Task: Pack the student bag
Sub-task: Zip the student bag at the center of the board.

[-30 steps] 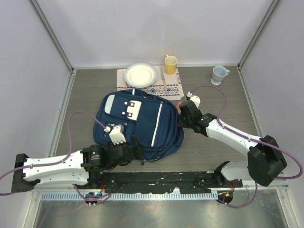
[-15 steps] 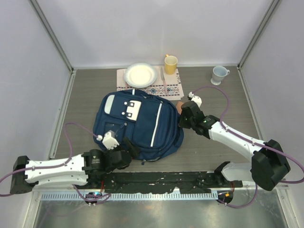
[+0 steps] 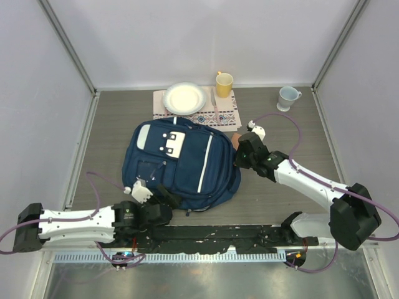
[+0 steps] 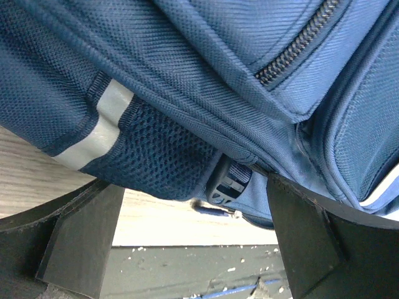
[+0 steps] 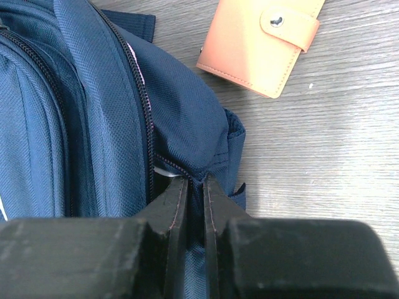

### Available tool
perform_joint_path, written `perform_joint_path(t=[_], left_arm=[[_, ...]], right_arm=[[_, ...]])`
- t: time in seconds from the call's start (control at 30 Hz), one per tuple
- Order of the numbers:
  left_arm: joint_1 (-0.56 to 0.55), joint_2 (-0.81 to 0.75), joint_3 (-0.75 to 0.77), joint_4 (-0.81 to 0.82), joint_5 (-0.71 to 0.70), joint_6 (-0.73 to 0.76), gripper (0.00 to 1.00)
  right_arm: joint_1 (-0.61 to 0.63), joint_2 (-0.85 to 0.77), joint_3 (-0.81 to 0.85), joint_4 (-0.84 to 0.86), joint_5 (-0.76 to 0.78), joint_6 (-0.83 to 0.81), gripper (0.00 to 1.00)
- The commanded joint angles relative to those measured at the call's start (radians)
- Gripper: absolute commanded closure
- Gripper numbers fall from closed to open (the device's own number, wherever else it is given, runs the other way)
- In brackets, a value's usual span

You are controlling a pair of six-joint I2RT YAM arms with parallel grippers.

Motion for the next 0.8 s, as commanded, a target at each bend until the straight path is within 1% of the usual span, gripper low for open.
perform_joint_path(t=[0.0, 0.07, 0.1, 0.13, 0.17, 0.2, 0.23, 0.27, 0.3, 0.33, 0.37, 0.4, 0.43, 0.5, 0.53, 0.57, 0.63, 0.67, 0.7, 0.73, 0.77], left_arm=[[-0.004, 0.017, -0.052, 0.101, -0.11, -0.087, 0.0], [-0.004, 0.03, -0.053, 0.101, -0.136, -0.101, 0.0], [-0.004, 0.028, -0.053, 0.102, -0.151, -0.104, 0.02], [-0.004, 0.019, -0.079, 0.099, -0.199, -0.156, 0.2], [-0.004, 0.01, -0.09, 0.111, -0.229, -0.169, 0.28], [-0.004, -0.019, -0.101, 0.124, -0.249, -0.17, 0.34], [-0.004, -0.034, -0.121, 0.138, -0.263, -0.17, 0.48], [-0.004, -0.051, -0.126, 0.139, -0.285, -0.166, 0.56], [-0.004, -0.08, -0.132, 0.133, -0.292, -0.163, 0.61], [-0.004, -0.094, -0.132, 0.11, -0.299, -0.164, 0.69], [-0.004, -0.107, -0.132, 0.093, -0.303, -0.167, 0.74], [-0.004, -0.125, -0.13, 0.078, -0.308, -0.173, 0.83], [-0.004, -0.136, -0.129, 0.052, -0.308, -0.181, 0.87], [-0.004, -0.153, -0.121, 0.043, -0.312, -0.169, 0.94], [-0.004, -0.163, -0.116, 0.047, -0.316, -0.143, 0.96], [-0.004, -0.163, -0.112, 0.053, -0.317, -0.123, 0.98], [-0.004, -0.159, -0.086, 0.05, -0.325, -0.1, 1.0], [-0.004, -0.148, -0.075, 0.044, -0.328, -0.092, 1.0], [-0.004, -0.142, -0.051, 0.04, -0.329, -0.08, 1.0], [-0.004, -0.139, -0.038, 0.043, -0.334, -0.06, 1.0], [-0.004, -0.13, -0.026, 0.043, -0.337, -0.034, 1.0]], right_arm=[[0.0, -0.072, 0.008, 0.142, -0.033, 0.059, 0.94], [0.0, -0.079, 0.004, 0.148, -0.04, 0.065, 0.93], [0.0, -0.089, -0.002, 0.149, -0.042, 0.066, 0.92], [0.0, -0.102, -0.016, 0.149, -0.057, 0.069, 0.89], [0.002, -0.109, -0.021, 0.148, -0.063, 0.066, 0.88], [0.0, -0.113, -0.032, 0.146, -0.063, 0.066, 0.87], [0.0, -0.122, -0.036, 0.139, -0.059, 0.062, 0.83], [0.0, -0.127, -0.039, 0.129, -0.056, 0.057, 0.81], [0.0, -0.13, -0.041, 0.123, -0.045, 0.054, 0.77], [0.0, -0.138, -0.039, 0.102, -0.034, 0.044, 0.69], [0.0, -0.141, -0.039, 0.094, -0.03, 0.04, 0.64], [0.0, -0.145, -0.036, 0.086, -0.013, 0.036, 0.59], [0.0, -0.158, -0.03, 0.056, 0.001, 0.028, 0.5], [0.0, -0.177, -0.001, 0.016, 0.033, 0.019, 0.42], [0.0, -0.193, 0.008, -0.028, 0.068, 0.014, 0.35], [0.0, -0.231, 0.017, -0.051, 0.085, 0.011, 0.32], [0.0, -0.276, 0.033, -0.099, 0.09, 0.002, 0.3], [0.002, -0.332, 0.031, -0.101, 0.072, -0.013, 0.3], [0.003, -0.357, 0.018, -0.098, 0.032, -0.022, 0.3], [0.008, -0.384, 0.008, -0.087, -0.052, -0.027, 0.3], [0.015, -0.406, -0.002, -0.081, -0.088, -0.012, 0.31]])
